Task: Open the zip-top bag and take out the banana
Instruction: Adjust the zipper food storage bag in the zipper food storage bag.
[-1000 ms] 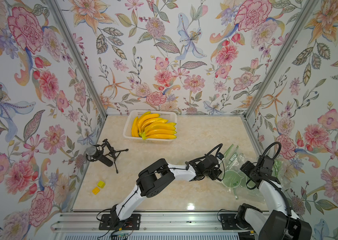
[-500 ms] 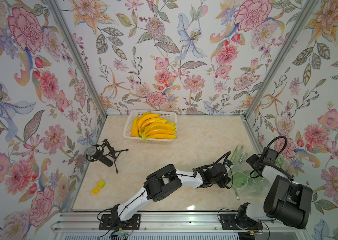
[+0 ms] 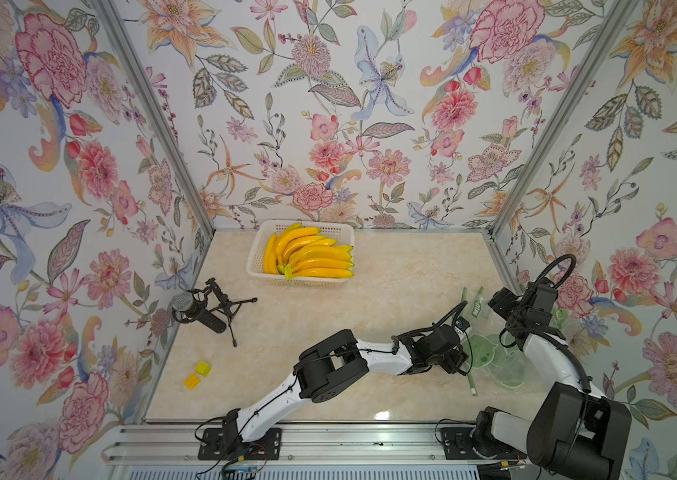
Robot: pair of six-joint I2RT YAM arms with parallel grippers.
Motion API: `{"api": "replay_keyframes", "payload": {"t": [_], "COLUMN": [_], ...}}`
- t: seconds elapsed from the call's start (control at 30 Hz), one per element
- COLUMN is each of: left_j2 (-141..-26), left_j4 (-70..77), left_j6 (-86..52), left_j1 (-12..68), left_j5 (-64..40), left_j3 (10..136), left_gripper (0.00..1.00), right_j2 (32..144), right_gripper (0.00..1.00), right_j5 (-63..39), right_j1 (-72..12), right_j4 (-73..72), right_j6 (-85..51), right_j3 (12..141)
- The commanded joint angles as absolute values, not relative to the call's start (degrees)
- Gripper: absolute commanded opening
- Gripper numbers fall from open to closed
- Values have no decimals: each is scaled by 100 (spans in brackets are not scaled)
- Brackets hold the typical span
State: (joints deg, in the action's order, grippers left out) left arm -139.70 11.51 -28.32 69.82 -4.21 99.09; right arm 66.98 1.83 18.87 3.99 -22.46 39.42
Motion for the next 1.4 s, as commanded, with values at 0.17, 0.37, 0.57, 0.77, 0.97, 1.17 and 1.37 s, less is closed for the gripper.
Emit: {"api": "replay_keyframes", "payload": {"t": [0.17,0.37,0.57,0.77,0.97,1.17,1.37], "left_j2": [-12601,-11393,-9889,-8074,-6814,-5450,-4900], "left_j4": [760,675,758,609,1260,3337,4669], "left_j6": [-2805,-2795,-2699,-2796,-1780,-178,848], "left_j1": [7049,7058,6769,5967,5111,3788,2286], "left_j5": [472,1411,2428,3650,4897,4441,2475], "left_j3": [9263,8290,6626,4876,3622,1911,629], "left_gripper": [74,84,99,99,99,99,99], "right_j2": [5766,5645,5917,6328,6331,6853,7106], "right_gripper": [85,86,93,100,100,100,100], "right_j5": [322,-58,-235,192,611,417,144], "right_j1": [1323,713,302,83,-236,-320,-479], "right_j4": [1345,1064,367,-418,-2248,-3309,-4235], "right_j6": [-1850,-1725,-1507,-1140,-362,-246,167], "right_j3": [4163,3988,3596,3209,2205,1764,1568]}}
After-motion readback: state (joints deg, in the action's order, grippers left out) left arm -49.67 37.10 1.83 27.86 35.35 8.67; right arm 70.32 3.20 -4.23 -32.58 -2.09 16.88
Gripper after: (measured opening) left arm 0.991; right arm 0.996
